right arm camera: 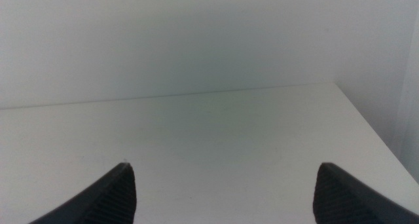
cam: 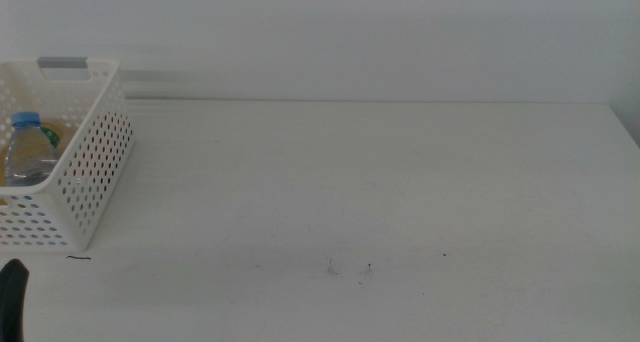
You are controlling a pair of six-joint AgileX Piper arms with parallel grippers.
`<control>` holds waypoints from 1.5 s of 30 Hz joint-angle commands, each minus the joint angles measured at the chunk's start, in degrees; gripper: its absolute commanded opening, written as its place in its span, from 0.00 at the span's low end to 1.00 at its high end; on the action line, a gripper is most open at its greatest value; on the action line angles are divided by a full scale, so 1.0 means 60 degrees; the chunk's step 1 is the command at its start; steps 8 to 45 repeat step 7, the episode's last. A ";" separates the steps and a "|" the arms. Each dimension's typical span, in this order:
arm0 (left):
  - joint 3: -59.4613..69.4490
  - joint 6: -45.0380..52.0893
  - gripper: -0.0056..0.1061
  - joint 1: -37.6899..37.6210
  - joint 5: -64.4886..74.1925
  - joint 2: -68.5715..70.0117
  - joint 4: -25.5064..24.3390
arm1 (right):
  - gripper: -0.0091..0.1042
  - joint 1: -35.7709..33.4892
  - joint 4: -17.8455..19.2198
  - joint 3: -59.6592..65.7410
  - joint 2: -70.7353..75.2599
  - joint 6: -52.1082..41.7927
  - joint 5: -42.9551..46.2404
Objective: Use arms to grab the bottles and put them into the dustbin to the left of the table.
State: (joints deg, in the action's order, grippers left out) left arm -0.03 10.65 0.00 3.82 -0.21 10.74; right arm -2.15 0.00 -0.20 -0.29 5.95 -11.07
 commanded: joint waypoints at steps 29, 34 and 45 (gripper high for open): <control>0.0004 -0.0010 0.89 0.0000 -0.0316 0.0035 0.0050 | 0.88 0.0080 0.0154 0.0033 0.0049 -0.0078 0.0123; 0.0004 -0.0010 0.89 0.0000 -0.0316 0.0035 0.0050 | 0.88 0.0080 0.0154 0.0033 0.0049 -0.0078 0.0123; 0.0004 -0.0010 0.89 0.0000 -0.0316 0.0035 0.0050 | 0.88 0.0080 0.0154 0.0033 0.0049 -0.0078 0.0123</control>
